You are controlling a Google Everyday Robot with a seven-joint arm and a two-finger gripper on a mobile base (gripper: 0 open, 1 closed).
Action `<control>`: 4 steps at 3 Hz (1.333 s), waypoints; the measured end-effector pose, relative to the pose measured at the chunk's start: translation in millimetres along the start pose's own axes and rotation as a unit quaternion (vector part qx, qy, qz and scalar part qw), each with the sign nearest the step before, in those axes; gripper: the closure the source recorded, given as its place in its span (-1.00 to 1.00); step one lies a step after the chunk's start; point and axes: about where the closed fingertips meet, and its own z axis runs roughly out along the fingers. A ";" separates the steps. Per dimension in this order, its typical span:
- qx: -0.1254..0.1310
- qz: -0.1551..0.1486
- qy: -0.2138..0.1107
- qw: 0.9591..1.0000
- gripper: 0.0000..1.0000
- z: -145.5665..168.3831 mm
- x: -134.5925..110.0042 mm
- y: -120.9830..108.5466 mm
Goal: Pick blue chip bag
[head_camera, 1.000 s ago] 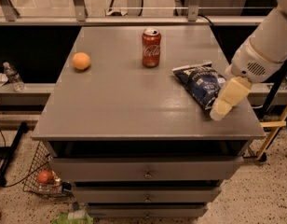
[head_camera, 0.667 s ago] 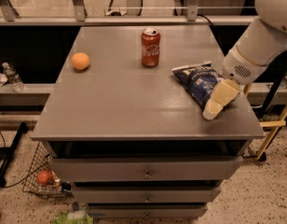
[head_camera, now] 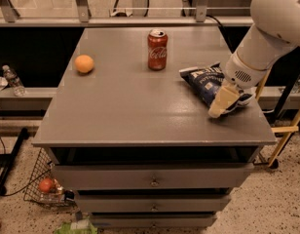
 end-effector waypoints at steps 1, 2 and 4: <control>0.017 0.002 0.008 1.000 0.27 -5.9 0.8 -8.2; 0.059 -0.002 0.009 0.998 0.76 -33.3 2.2 -27.9; 0.144 -0.011 -0.029 0.989 1.00 -94.7 -3.6 -64.0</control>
Offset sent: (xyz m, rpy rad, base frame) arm 0.0304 -0.0425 0.0715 -0.1222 -0.1813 -0.0458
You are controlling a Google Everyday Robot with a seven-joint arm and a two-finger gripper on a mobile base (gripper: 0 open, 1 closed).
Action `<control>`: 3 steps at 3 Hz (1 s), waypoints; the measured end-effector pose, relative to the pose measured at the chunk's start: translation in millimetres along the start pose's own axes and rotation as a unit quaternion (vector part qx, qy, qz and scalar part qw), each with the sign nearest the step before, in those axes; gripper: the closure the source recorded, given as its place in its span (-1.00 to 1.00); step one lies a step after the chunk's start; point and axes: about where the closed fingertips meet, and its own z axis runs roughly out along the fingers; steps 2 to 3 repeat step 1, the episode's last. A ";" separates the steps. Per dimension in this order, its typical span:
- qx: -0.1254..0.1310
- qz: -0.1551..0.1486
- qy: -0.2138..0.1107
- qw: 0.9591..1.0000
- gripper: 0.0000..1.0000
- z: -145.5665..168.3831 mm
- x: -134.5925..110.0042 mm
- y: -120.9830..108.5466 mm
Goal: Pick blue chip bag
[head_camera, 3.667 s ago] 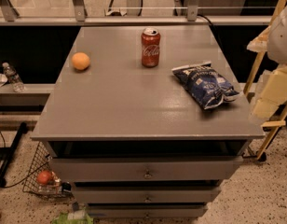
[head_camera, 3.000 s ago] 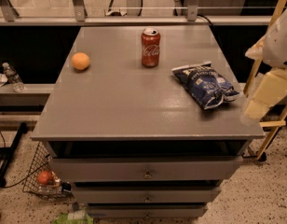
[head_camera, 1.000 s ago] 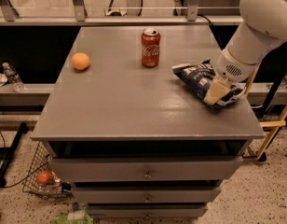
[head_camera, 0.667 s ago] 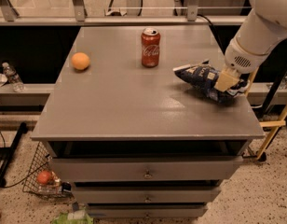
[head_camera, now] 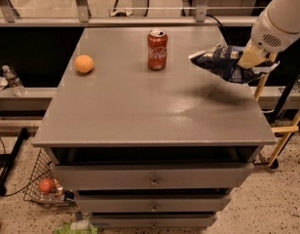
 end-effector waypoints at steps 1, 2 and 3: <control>0.016 -0.003 -0.013 1.000 1.00 -10.1 -2.9 -11.5; 0.016 -0.003 -0.013 1.000 1.00 -10.1 -2.9 -11.5; 0.016 -0.003 -0.013 1.000 1.00 -10.1 -2.9 -11.5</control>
Offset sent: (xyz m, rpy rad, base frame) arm 0.0000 0.0000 0.0000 0.0000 0.0000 0.0000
